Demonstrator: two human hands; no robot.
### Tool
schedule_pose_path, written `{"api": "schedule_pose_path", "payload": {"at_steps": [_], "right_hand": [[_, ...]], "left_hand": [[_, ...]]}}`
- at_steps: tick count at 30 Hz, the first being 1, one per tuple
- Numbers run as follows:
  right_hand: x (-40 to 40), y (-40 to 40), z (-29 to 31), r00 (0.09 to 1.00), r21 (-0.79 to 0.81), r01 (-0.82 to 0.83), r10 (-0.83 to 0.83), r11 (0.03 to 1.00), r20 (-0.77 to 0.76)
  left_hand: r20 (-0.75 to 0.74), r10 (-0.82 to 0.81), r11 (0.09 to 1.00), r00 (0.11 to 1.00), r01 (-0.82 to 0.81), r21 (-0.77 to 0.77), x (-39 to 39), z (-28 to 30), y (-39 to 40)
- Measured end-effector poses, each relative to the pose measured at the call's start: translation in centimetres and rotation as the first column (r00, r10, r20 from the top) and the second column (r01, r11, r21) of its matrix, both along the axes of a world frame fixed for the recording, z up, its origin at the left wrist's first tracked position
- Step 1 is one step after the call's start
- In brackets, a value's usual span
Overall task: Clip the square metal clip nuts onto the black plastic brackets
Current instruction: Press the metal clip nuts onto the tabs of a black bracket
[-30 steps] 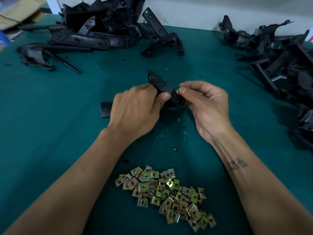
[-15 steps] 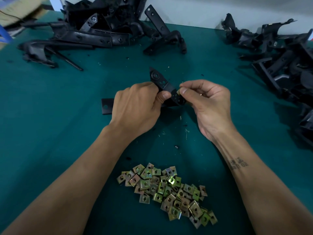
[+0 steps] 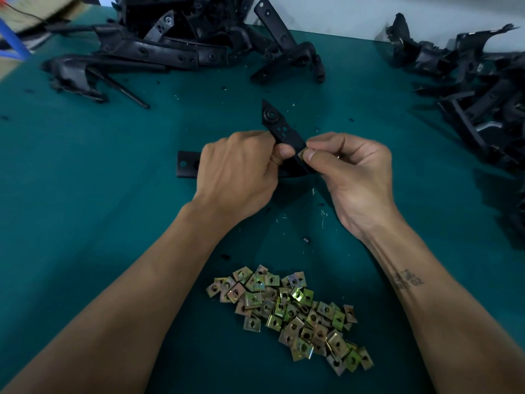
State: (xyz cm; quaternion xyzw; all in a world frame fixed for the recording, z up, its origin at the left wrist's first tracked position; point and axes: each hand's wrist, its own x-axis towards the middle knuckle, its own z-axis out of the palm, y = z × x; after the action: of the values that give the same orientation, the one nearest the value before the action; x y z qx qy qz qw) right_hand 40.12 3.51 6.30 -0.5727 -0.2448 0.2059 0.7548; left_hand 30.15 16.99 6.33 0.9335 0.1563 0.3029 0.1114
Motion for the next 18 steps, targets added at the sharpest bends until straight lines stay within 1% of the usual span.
{"api": "schedule_pose_path", "payload": {"at_steps": [4,6,7,8,10,11,12,14,15,16,18], "right_hand": [[0.3,-1.0,0.8,0.982,0.042,-0.139,0.143,0.989,-0.126],[0.1,-1.4,1.0,0.973,0.048,-0.130,0.136,0.990,-0.184],[-0.2,-1.4,0.9,0.977,0.049,-0.077,0.085,0.996,-0.194],[-0.5,-1.4,0.8,0.983,0.034,0.014,-0.007,0.999,-0.184],[-1.2,-1.8,0.5,0.972,-0.039,0.219,-0.221,0.975,-0.079],[-1.5,-2.4,0.4,0.965,-0.064,0.263,-0.264,0.963,-0.009],[-1.8,-3.2,0.3,0.969,-0.078,0.248,-0.245,0.966,0.046],[-2.7,-5.5,0.3,0.991,-0.137,0.092,-0.077,0.986,0.112],[-3.2,-6.7,0.5,0.985,-0.208,0.003,0.033,0.978,0.172],[-3.9,-7.8,0.6,0.955,-0.308,-0.062,0.146,0.949,0.258],[-5.4,-9.3,0.9,0.854,-0.490,-0.127,0.346,0.863,0.389]], "left_hand": [[0.006,0.038,0.998,0.999,-0.038,-0.039,0.0,0.1,0.0],[-0.003,0.056,0.997,0.998,-0.056,-0.044,0.1,0.1,0.0],[-0.007,0.061,0.997,0.998,-0.061,-0.038,0.2,0.1,0.0],[-0.012,0.065,0.997,0.998,-0.065,-0.029,0.2,0.1,-0.1],[-0.018,0.067,0.997,0.998,-0.068,-0.028,0.2,0.1,-0.2],[-0.018,0.068,0.997,0.998,-0.068,-0.037,0.2,0.1,-0.2],[-0.018,0.067,0.997,0.998,-0.068,-0.046,0.2,0.1,-0.3],[-0.008,0.057,0.997,0.998,-0.058,-0.052,0.1,0.1,-0.3],[-0.001,0.051,0.998,0.999,-0.051,-0.048,0.1,0.2,-0.4],[0.002,0.046,0.998,0.999,-0.045,-0.041,0.1,0.2,-0.4],[0.002,0.029,0.999,1.000,-0.029,-0.033,0.1,0.2,-0.5]]}}
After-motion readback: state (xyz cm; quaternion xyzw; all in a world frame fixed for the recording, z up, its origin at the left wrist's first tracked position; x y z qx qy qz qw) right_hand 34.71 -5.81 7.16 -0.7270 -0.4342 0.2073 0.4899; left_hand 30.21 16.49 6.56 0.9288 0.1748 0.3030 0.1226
